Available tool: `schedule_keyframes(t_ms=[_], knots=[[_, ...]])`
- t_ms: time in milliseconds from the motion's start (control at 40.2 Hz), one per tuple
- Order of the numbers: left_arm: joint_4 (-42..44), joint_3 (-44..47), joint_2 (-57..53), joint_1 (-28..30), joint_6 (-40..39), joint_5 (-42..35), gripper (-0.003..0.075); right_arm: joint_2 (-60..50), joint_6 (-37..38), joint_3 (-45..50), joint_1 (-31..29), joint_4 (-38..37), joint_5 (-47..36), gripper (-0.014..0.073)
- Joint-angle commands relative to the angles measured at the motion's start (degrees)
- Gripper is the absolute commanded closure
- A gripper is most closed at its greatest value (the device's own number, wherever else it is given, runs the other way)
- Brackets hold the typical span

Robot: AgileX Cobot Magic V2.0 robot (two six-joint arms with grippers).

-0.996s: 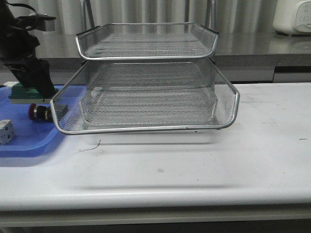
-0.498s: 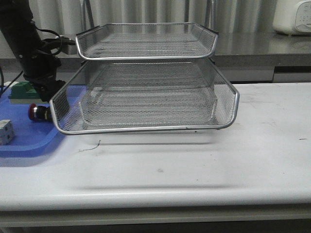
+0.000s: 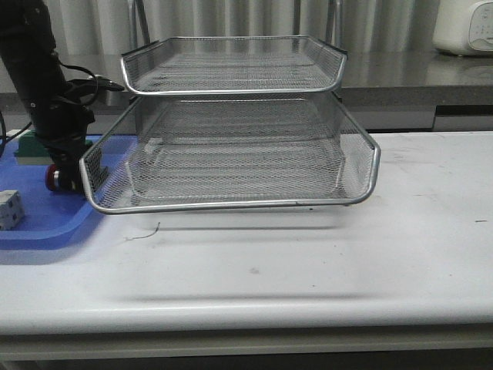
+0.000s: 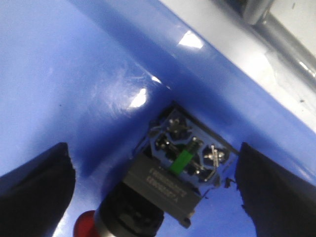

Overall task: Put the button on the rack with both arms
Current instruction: 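Lower the left gripper onto the red push button and grasp it, then lift the red button and carry it over the pulled-out tier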

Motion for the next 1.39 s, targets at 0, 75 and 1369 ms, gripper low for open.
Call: schedule_keyframes(t_ms=[0,75,1369], knots=[[-0.95,-1.75,-4.06,0.05,-0.78,-0.36,0.0091,0.39,-0.10,-1.49,-0.06,0.01,-4.35,0.0654],[-0.95,-1.75,-4.06,0.05,-0.78,-0.36,0.0102,0.39,-0.10,-1.49,-0.06,0.01,-4.35,0.0654],[-2.49,-11.47,-7.11,6.37,-10.94,10.34,0.0541,0.39,-0.10,-1.49,-0.06,0.01,-4.35,0.0654]])
